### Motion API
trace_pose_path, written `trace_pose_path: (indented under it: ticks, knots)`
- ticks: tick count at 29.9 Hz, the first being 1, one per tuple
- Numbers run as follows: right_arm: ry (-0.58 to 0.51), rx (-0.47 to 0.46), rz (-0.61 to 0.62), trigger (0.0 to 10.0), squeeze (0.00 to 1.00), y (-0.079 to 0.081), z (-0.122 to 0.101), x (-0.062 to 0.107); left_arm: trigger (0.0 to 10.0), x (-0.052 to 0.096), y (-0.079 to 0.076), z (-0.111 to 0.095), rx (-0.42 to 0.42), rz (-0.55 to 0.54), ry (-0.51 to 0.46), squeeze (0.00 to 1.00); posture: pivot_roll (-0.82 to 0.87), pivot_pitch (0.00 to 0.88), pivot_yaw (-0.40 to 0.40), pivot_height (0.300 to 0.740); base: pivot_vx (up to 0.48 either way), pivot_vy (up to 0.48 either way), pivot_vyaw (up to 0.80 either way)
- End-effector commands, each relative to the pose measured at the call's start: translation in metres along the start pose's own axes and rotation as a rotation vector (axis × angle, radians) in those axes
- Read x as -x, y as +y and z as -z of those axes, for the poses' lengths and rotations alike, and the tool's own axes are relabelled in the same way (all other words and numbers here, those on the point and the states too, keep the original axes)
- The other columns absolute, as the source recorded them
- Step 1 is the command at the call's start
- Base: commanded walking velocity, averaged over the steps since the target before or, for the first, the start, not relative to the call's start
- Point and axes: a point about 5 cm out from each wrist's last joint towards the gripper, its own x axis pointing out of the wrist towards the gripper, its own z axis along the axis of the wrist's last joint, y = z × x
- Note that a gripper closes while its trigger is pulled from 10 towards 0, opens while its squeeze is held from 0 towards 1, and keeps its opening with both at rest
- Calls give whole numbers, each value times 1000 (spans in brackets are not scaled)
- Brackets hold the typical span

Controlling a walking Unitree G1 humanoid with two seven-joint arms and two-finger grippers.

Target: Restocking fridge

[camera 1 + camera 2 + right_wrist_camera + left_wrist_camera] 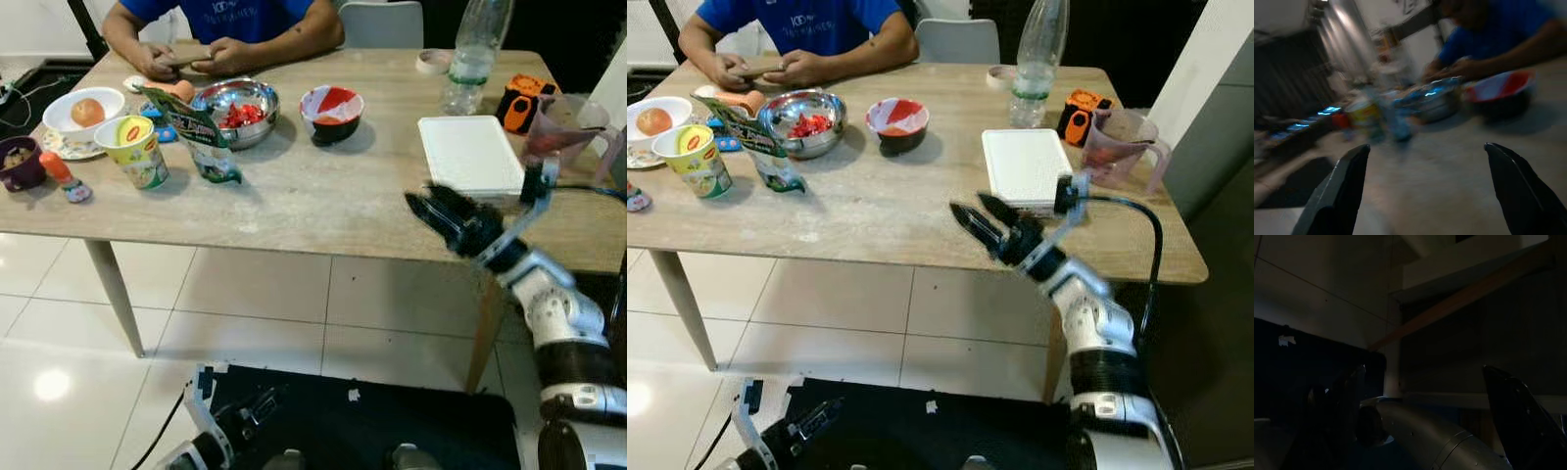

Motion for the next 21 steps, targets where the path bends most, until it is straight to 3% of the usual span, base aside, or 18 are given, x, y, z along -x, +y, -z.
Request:
trace_pose_path:
  ticks: [1,4,5,6,8,9,10,11,13,17,21]
  knots:
    - [28,149,95,10000,1000,-9,-7,-1,10000,6,4,-1,11,-25,-1,0,42,121,9,740,0,0,0]
    - [97,406,151,10000,1000,-11,-25,-3,10000,3,3,-5,4,-14,-9,0,41,118,10,740,0,0,0]
    - [117,464,161,10000,1000,-10,-28,-3,10000,3,2,-5,3,-12,-9,0,41,118,10,740,0,0,0]
    - [117,464,161,10000,1000,-10,-28,-3,10000,3,2,-5,3,-12,-9,0,41,118,10,740,0,0,0]
    - [192,586,129,10000,1000,-7,-27,-4,10000,1,1,-6,0,-6,-9,0,38,118,11,740,0,0,0]
    - [235,638,103,10000,847,-6,-24,-5,10000,0,1,-6,-1,-3,-8,0,38,118,11,740,0,0,0]
    - [235,638,103,10000,847,-6,-24,-5,10000,0,1,-6,-1,-3,-8,0,38,118,11,740,0,0,0]
    - [289,722,75,10000,0,-5,-20,-5,10000,0,1,-7,-2,-1,-8,0,38,118,11,740,0,0,0]
    - [379,833,16,10000,0,-4,-12,-5,10000,-1,0,-7,-3,2,-7,0,36,119,10,740,0,0,0]
    - [499,931,-54,10000,0,-6,0,-3,10000,-2,-1,-5,-1,4,-7,0,29,124,6,740,0,0,0]
    - [606,1051,-16,10000,0,-17,8,1,10000,-3,-1,-3,6,5,-10,0,29,127,0,740,0,0,0]
